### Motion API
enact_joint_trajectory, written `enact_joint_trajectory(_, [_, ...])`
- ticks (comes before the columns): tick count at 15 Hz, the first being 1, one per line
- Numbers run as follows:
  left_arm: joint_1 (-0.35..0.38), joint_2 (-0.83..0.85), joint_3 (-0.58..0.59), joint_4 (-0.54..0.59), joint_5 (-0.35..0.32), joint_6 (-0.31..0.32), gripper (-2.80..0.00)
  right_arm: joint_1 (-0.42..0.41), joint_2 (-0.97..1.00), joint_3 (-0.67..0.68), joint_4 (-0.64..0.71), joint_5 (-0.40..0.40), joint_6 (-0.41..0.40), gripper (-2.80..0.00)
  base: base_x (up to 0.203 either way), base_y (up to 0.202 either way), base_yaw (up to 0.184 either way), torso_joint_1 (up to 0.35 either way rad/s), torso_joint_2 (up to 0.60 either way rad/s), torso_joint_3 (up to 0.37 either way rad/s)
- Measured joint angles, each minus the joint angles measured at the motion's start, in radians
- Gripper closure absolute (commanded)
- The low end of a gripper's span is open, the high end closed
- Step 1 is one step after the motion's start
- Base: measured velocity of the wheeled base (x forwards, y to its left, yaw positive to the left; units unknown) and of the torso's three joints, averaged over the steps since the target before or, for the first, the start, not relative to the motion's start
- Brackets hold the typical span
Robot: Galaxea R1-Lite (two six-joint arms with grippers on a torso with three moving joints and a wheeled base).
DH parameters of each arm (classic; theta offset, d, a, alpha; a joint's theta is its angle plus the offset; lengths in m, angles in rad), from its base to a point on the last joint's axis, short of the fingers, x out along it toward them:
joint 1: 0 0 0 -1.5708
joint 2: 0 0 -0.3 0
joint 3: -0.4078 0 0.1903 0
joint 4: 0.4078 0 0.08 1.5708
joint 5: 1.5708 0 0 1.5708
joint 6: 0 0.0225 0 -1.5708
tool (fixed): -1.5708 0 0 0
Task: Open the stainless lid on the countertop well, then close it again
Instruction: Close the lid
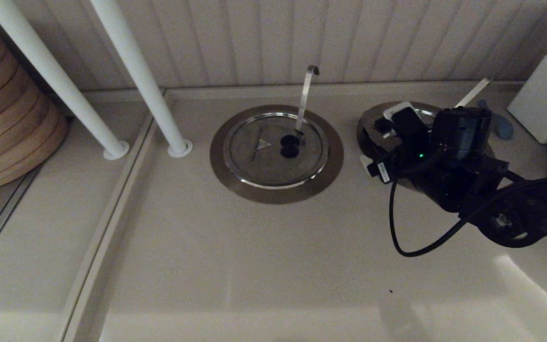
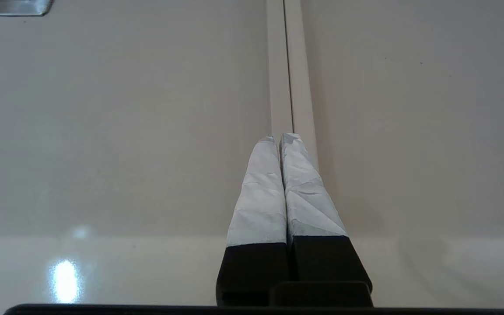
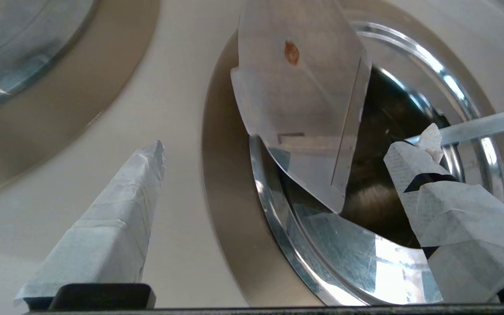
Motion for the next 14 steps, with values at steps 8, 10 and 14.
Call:
enact_joint_trajectory(8, [0.000,0.000,0.000,0.000,0.000,0.000,0.00,-0.075,0.010,-0.055,-0.001,0.000,0.005,-2.80,0.000,0.000,0.000,0.000,0.00,0.000])
enact_joint_trajectory(10, [0.001,0.000,0.000,0.000,0.000,0.000,0.00,-0.085,0.010,-0.065,-0.003,0.000,0.007,-2.80,0.000,0.000,0.000,0.000,0.00,0.000])
enact_joint_trajectory(14, [0.000,0.000,0.000,0.000,0.001,0.000,0.00,-0.100,0.008,-0.072,-0.013,0.000,0.007,-2.80,0.000,0.000,0.000,0.000,0.00,0.000])
